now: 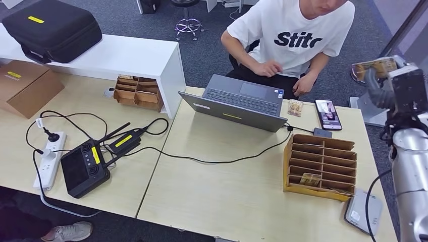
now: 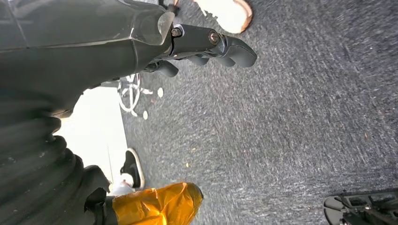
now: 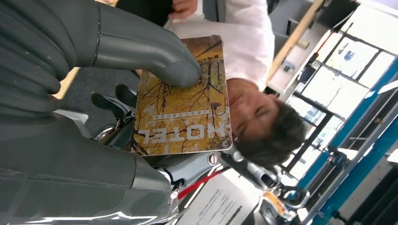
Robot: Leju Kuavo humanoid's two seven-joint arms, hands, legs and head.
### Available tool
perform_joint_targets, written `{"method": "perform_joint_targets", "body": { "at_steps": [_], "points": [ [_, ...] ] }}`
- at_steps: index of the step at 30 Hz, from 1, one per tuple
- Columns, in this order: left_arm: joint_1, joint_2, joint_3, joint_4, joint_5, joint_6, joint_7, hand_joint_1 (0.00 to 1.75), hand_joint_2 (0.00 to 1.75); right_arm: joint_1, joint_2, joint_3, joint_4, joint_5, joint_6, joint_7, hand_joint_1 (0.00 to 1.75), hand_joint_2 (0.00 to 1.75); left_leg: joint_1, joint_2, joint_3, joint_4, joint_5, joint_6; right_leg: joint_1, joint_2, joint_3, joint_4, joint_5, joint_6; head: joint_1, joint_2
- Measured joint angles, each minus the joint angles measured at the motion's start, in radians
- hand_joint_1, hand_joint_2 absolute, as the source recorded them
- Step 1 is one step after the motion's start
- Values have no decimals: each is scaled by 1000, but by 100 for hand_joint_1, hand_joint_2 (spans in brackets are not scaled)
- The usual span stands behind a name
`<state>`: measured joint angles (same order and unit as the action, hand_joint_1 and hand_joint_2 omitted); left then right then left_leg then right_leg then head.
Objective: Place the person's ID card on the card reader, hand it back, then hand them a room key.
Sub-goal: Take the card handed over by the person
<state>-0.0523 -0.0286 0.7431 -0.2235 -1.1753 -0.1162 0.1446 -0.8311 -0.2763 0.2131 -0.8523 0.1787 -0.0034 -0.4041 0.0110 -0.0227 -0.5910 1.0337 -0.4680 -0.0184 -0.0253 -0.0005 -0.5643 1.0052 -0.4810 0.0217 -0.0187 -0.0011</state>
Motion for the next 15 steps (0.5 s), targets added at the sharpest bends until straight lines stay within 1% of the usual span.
{"method": "perform_joint_targets", "body": {
  "at_steps": [3,8,11,15],
  "points": [
    [2,0,18,0,14,3,0,0,175,111,-43,-53,-74,-30,14,-5,175,175,0,0,0,0,0,0,0,0,0,0,0,0,0,0],
    [8,2,44,0,30,6,0,0,175,252,-118,-125,-120,-82,101,-5,175,175,0,0,-1,0,0,0,0,0,0,0,0,0,0,0],
    [10,5,56,0,34,12,0,0,175,297,-158,-161,-113,-95,144,-5,175,175,0,0,-1,0,0,0,0,0,-1,0,0,0,0,0],
    [11,10,69,0,35,14,-5,0,175,329,-212,-196,-78,-105,210,-6,175,175,0,0,-1,0,0,0,0,0,-1,0,0,0,0,0]
  ]
}}
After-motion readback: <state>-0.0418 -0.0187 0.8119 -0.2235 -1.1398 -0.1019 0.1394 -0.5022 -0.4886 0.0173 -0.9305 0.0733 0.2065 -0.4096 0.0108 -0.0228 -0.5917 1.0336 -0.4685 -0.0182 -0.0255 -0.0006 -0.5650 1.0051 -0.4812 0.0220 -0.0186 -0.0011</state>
